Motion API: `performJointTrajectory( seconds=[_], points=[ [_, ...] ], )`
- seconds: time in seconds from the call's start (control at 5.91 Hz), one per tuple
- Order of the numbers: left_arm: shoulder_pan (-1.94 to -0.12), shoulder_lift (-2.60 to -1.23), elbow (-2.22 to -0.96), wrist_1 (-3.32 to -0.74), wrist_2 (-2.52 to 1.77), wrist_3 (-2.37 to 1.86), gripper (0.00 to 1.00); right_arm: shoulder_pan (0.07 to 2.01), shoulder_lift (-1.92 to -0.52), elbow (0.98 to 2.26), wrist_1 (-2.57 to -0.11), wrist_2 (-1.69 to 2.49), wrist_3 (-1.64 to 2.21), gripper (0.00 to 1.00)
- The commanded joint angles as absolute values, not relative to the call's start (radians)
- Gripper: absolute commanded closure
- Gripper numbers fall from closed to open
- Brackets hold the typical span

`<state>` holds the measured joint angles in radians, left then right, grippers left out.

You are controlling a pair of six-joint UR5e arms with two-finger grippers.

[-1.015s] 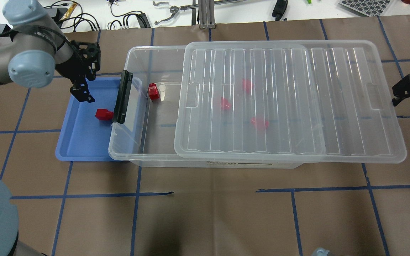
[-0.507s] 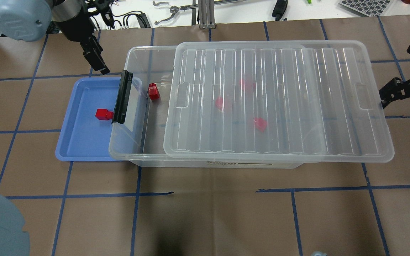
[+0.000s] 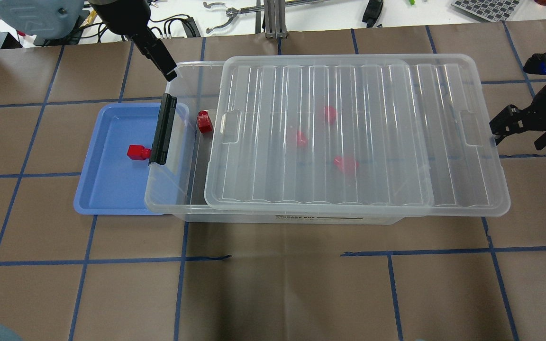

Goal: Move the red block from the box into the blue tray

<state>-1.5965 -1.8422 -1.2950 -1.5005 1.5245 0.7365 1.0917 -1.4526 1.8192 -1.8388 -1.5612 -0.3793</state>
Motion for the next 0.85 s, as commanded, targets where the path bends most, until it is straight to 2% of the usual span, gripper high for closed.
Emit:
performJointTrajectory(
  seconds=[0.0,0.68],
  points=[
    [-1.606,-1.786,-1.298,-1.572,1.529,0.487,0.02,1.129,-1.454,1.832,-1.839,-1.555,-0.33,0.0],
    [-1.609,-1.697,-1.322,-1.71,1.529,0.094,0.02,1.19,-1.457,1.832,-1.839,-1.528,-0.285,0.0]
  ],
)
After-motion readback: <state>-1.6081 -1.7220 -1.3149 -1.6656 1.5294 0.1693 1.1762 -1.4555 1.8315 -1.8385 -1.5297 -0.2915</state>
